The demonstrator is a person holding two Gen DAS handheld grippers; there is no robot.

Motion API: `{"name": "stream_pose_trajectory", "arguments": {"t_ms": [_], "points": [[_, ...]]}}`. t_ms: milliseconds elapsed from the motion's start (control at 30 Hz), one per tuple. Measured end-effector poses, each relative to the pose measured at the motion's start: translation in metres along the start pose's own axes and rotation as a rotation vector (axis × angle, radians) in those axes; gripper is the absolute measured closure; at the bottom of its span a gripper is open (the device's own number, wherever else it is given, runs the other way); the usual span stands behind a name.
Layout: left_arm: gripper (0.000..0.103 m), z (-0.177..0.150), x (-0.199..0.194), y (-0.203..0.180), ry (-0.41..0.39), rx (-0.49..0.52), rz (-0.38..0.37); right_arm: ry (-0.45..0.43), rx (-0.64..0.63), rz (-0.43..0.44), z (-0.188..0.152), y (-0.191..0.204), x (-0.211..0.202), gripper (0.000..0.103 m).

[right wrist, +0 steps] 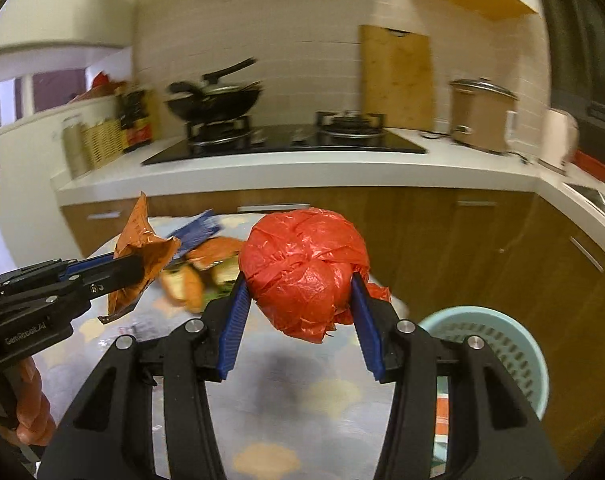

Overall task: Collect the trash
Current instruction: 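Carry wrapper and red bag over the basket and open both tools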

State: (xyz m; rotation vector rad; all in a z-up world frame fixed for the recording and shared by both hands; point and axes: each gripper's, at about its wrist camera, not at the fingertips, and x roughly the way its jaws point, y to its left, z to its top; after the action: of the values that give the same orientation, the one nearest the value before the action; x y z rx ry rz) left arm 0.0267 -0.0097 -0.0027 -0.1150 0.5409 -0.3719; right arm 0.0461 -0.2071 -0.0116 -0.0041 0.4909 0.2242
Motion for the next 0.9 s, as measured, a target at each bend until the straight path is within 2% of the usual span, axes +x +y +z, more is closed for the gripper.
{"name": "stream_pose_trajectory", "arguments": {"t_ms": [200, 500, 800, 900], "points": [[0.08, 0.007, 0.04, -0.055, 0.031, 0.049, -0.075, 0.0, 0.08, -0.078, -0.009, -0.068, -0.013, 0.057], [0.08, -0.007, 0.126, -0.133, 0.168, 0.108, -0.195, 0.059, 0.241, -0.187, -0.045, -0.166, -0.009, 0.057], [0.079, -0.038, 0.197, -0.178, 0.31, 0.128, -0.263, 0.165, 0.353, -0.235, -0.084, -0.225, 0.014, 0.057], [0.075, -0.043, 0.21, -0.184, 0.336, 0.131, -0.26, 0.196, 0.388, -0.242, -0.092, -0.237, 0.022, 0.055]]}}
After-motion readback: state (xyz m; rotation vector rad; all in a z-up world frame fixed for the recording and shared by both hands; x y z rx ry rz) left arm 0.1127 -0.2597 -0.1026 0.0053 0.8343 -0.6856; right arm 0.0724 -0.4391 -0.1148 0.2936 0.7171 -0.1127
